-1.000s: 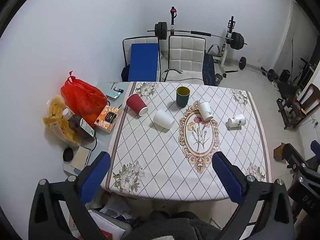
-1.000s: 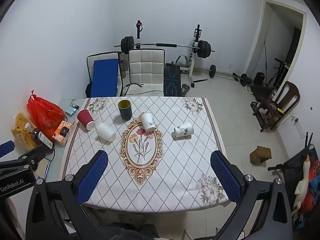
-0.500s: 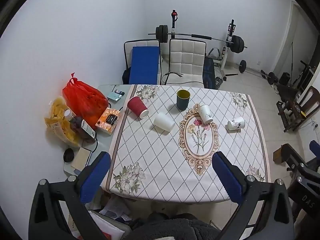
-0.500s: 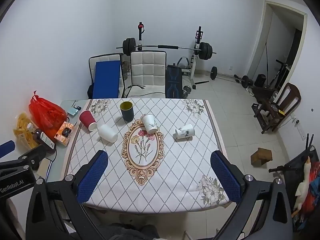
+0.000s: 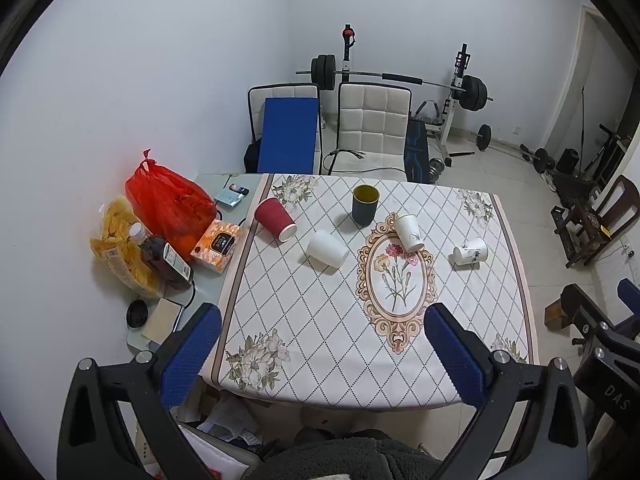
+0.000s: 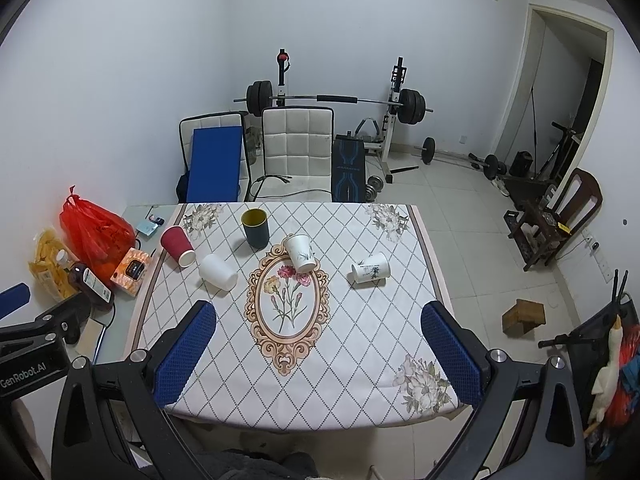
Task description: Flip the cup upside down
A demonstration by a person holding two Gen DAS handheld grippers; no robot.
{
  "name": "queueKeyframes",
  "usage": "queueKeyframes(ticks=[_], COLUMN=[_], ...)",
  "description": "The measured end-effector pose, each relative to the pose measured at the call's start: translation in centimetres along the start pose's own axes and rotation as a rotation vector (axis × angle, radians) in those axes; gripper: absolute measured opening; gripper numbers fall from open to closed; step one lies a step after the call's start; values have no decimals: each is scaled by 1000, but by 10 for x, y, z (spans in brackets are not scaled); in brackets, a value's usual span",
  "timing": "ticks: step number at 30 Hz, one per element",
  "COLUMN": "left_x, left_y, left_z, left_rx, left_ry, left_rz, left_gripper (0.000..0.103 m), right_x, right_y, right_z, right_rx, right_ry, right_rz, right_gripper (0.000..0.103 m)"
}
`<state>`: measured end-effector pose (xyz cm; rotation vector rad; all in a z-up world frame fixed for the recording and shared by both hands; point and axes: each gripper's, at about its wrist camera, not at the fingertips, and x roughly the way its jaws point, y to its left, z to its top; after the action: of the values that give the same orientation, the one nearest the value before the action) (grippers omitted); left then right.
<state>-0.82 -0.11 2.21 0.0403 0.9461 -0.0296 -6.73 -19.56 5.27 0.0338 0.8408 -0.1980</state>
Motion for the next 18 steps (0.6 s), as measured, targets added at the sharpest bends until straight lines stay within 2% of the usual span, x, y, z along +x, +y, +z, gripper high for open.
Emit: queueKeyframes(ticks=[18], left_x=[-1], left_y=[-2], left_z=[6], left_rx=[-7], left_ry=[-8], left_rz=[-6], left_gripper=[103], right_x=[1], right_y=[0], right_z=[2], right_rx=[9], right_ry=[-13], right_rz=[7], right_gripper=[103])
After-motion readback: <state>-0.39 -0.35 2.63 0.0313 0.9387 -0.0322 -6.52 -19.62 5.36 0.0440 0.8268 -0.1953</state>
